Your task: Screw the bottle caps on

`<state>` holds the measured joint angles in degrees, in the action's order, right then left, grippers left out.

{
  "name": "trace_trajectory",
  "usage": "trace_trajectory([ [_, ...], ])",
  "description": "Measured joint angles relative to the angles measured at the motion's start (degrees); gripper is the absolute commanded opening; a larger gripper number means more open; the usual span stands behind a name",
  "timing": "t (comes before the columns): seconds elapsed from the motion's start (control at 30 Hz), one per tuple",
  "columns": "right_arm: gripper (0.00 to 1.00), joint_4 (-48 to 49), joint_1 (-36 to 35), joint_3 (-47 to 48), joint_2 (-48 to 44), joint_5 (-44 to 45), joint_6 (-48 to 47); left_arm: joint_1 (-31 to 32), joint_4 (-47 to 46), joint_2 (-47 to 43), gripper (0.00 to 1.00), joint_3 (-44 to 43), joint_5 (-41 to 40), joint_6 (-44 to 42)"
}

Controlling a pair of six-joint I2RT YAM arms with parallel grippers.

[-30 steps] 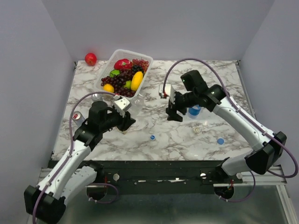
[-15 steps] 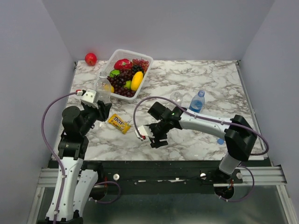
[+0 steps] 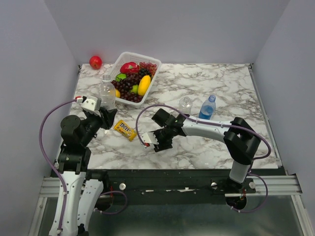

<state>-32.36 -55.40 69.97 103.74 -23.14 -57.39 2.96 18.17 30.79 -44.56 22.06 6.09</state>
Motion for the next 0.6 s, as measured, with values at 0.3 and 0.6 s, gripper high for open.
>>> trace_trajectory([
  [0.3, 0.55, 1.4, 0.0, 0.0, 1.9, 2.4, -0.6, -0.4, -0.2, 0.5, 0.10, 0.0, 1.1, 1.3],
  [0.6, 0.49, 1.3, 0.0, 0.0, 2.6, 3.1, -1.7, -0.8, -1.0, 0.9, 0.10, 0.0, 1.4, 1.6],
])
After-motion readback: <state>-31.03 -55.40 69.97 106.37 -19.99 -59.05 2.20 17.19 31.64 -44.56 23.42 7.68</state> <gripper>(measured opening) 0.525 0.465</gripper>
